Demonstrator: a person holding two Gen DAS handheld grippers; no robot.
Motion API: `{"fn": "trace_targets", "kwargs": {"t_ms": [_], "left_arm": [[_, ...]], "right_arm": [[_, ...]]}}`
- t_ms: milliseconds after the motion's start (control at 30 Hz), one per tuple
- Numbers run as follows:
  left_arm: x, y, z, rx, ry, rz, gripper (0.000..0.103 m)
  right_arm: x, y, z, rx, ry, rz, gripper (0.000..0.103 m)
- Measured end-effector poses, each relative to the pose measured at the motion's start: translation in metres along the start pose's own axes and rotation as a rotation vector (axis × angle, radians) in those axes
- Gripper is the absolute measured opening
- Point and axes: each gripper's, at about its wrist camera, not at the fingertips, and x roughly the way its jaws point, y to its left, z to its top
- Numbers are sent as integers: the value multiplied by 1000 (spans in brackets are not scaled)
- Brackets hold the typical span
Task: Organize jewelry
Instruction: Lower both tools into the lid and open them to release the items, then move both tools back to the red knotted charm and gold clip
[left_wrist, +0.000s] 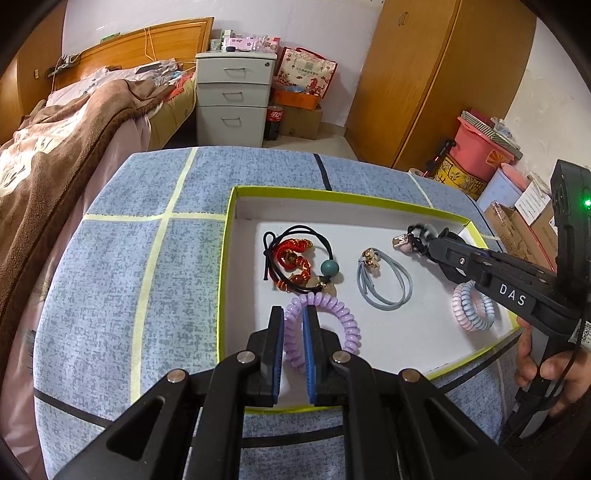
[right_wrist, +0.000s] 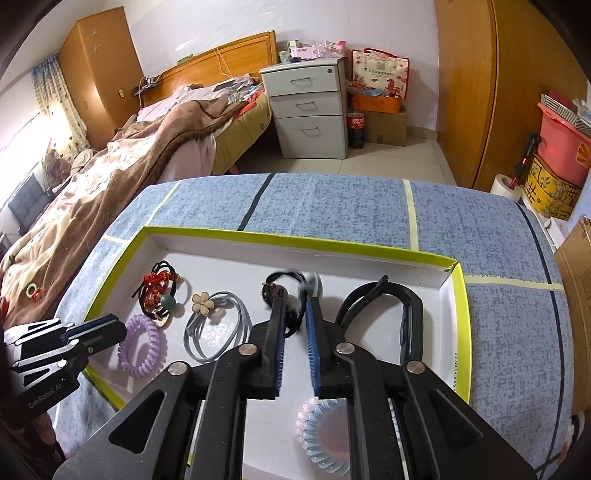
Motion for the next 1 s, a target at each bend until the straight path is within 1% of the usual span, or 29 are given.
{"fn": "trace_targets", "kwargs": {"t_ms": [67, 100, 133, 167, 233, 300, 367, 400, 567, 633, 767, 900, 1000], "left_arm": [[-2, -1, 0, 1, -6, -7, 14], [-2, -1, 0, 2, -6, -8, 18], [-2, -1, 0, 1, -6, -6, 21], [-3, -1, 0, 1, -7, -4, 21], [-3, -1, -1, 1, -6, -6, 21], [-4, -2, -1, 1, -7, -3, 22], [-5, -3, -2, 3, -11, -7, 26], [-7, -3, -2, 3, -14, -7, 30], [-13, -6, -1, 5, -27, -7, 34], [-17, -7, -2, 2, -35, -7, 39], [-27, -10, -4, 5, -52, -3, 40], [-38, -14, -9, 9, -71, 3, 45], [-46, -17, -13, 19, -76, -2, 46]], "right_arm": [[0, 1, 0, -7, -2, 1, 14], [-1, 1, 0, -10, -5, -1, 16], [-2, 1, 0, -13, -6, -2, 21], [-2, 2, -1, -15, -7, -4, 28], [-4, 3, -1, -18, -13, 0, 32], [-5, 3, -1, -17, -12, 1, 32], [-5, 3, -1, -17, -13, -1, 32], [-6, 3, -2, -14, -14, -2, 32], [-14, 3, -3, -13, -29, 0, 32], [-19, 4, -5, -10, -37, 1, 32], [-33, 10, -10, -11, -63, 19, 32], [-47, 17, -17, -19, -79, 27, 32], [-55, 21, -22, -20, -90, 37, 32]]}}
